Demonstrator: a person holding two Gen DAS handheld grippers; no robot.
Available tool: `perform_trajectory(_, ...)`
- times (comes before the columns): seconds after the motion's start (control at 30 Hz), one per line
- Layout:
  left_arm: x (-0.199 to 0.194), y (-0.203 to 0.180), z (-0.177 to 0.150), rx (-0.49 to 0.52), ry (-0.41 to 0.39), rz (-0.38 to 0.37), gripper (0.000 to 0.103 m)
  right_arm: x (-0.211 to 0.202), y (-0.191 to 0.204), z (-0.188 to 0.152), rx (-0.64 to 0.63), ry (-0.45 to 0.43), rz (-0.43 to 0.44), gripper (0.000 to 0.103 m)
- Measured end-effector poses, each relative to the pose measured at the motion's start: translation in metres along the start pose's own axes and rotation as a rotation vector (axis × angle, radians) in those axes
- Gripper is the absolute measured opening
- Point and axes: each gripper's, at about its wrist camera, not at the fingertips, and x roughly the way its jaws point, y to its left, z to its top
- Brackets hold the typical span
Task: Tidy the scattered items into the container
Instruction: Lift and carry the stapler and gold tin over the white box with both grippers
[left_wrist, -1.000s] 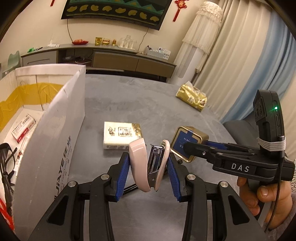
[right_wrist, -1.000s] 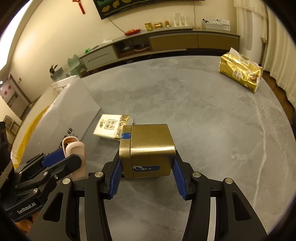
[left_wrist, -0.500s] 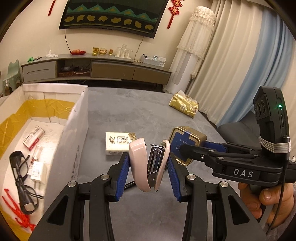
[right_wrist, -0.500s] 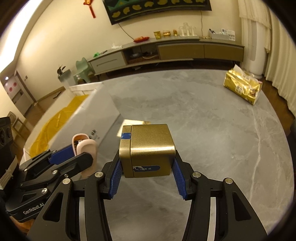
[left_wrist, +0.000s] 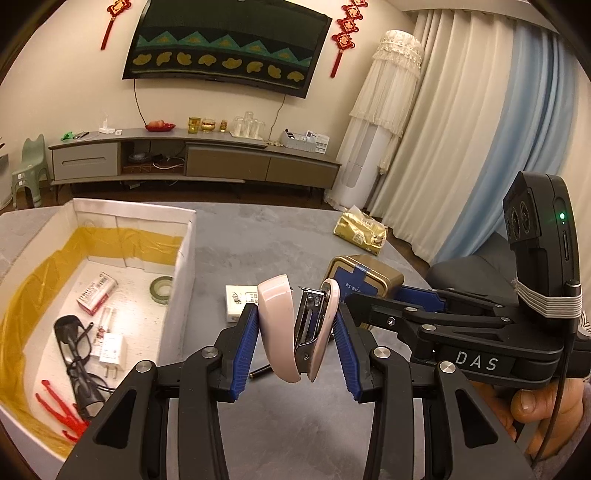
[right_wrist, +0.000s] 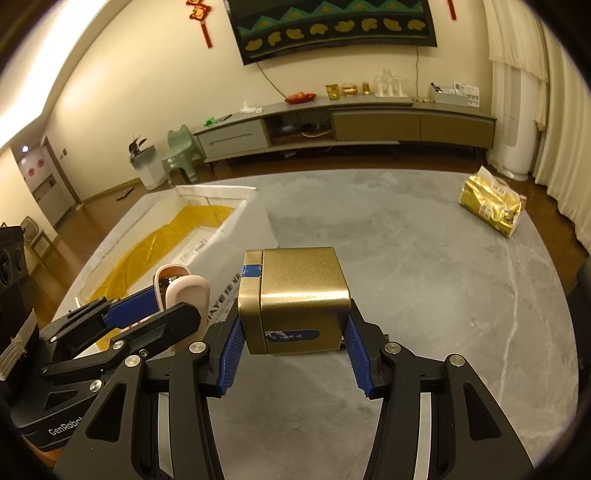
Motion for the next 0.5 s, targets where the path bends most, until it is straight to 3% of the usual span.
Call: perform_trajectory(0.5, -0.054, 0.028, 0.017, -0.031, -0.074, 0.014, 0.042, -0.021, 0.055, 0.015, -0.06, -0.061, 0.005, 0.053)
